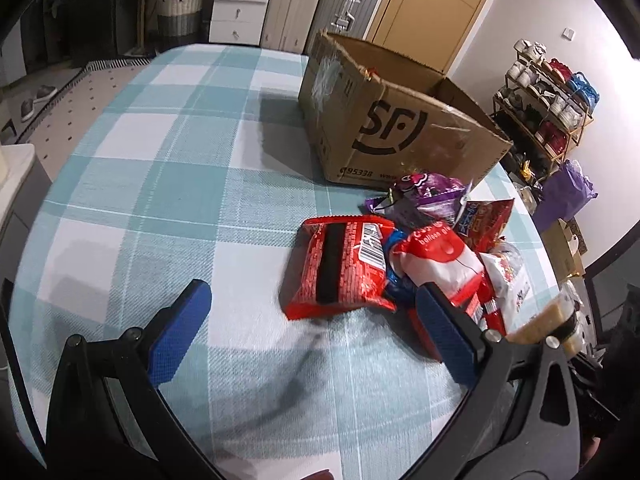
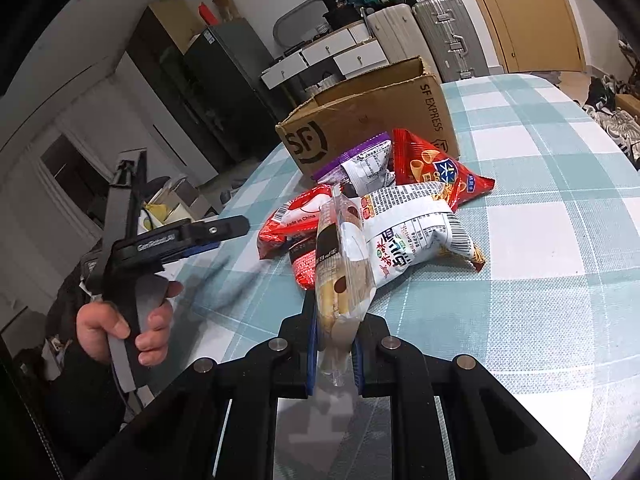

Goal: Organize snacks
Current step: 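Grasp the red black-striped bag with the left tool while the right tool holds the cracker pack, then lift both held snacks and carry them over the cardboard box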

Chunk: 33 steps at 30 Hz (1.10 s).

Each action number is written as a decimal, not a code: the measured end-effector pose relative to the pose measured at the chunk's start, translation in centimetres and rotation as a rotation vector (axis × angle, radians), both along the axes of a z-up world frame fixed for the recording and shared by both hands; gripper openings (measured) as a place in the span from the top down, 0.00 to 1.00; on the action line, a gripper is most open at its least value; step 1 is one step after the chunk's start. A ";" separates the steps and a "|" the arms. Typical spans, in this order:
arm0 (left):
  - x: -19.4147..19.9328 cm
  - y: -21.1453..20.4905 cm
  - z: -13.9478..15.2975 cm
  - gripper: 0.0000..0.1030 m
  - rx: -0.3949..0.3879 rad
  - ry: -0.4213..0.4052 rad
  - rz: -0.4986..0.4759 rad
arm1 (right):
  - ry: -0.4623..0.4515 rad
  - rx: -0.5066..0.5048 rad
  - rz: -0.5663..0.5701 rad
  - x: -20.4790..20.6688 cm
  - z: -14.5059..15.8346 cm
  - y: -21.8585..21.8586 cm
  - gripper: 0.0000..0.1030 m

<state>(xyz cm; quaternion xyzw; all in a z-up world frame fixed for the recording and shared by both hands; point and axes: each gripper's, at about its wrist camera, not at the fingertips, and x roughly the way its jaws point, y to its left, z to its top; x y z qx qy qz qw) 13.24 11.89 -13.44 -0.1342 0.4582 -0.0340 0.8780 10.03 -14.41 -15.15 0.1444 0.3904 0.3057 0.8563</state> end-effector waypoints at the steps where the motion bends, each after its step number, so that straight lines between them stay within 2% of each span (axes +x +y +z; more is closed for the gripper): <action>1: 0.2 0.0 -0.3 0.01 -0.003 0.004 -0.002 | 0.001 0.001 0.000 0.0 0.0 0.0 0.87; 16: 3.9 -0.2 -2.4 0.03 -0.049 0.047 -0.050 | 0.011 -0.004 -0.010 1.0 -0.1 -0.3 0.87; 18: 4.3 -0.1 -2.7 0.10 -0.057 0.052 -0.056 | 0.013 -0.003 -0.010 1.3 -0.2 -0.2 0.87; 19: 4.3 0.0 -2.8 0.19 -0.061 0.056 -0.057 | 0.015 -0.002 -0.008 1.3 -0.2 -0.2 0.87; 21: 4.4 0.2 -3.0 0.31 -0.082 0.048 -0.075 | 0.017 -0.003 -0.009 1.3 -0.3 -0.2 0.87; 22: 4.4 0.3 -3.0 0.46 -0.094 0.048 -0.085 | 0.019 -0.002 -0.009 1.4 -0.3 -0.2 0.87; 23: 4.4 0.5 -3.1 0.66 -0.105 0.047 -0.091 | 0.022 -0.003 -0.010 1.5 -0.4 -0.2 0.87; 25: 4.3 0.9 -3.4 0.68 -0.122 0.046 -0.105 | 0.024 -0.003 -0.012 1.5 -0.4 -0.2 0.87; 29: 3.5 1.0 -3.2 0.68 -0.068 0.023 -0.119 | 0.022 0.001 -0.019 1.5 -0.2 -0.2 0.87; 33: 3.1 1.3 -3.0 0.68 -0.061 0.022 -0.115 | 0.022 0.009 -0.025 1.3 -0.1 -0.3 0.87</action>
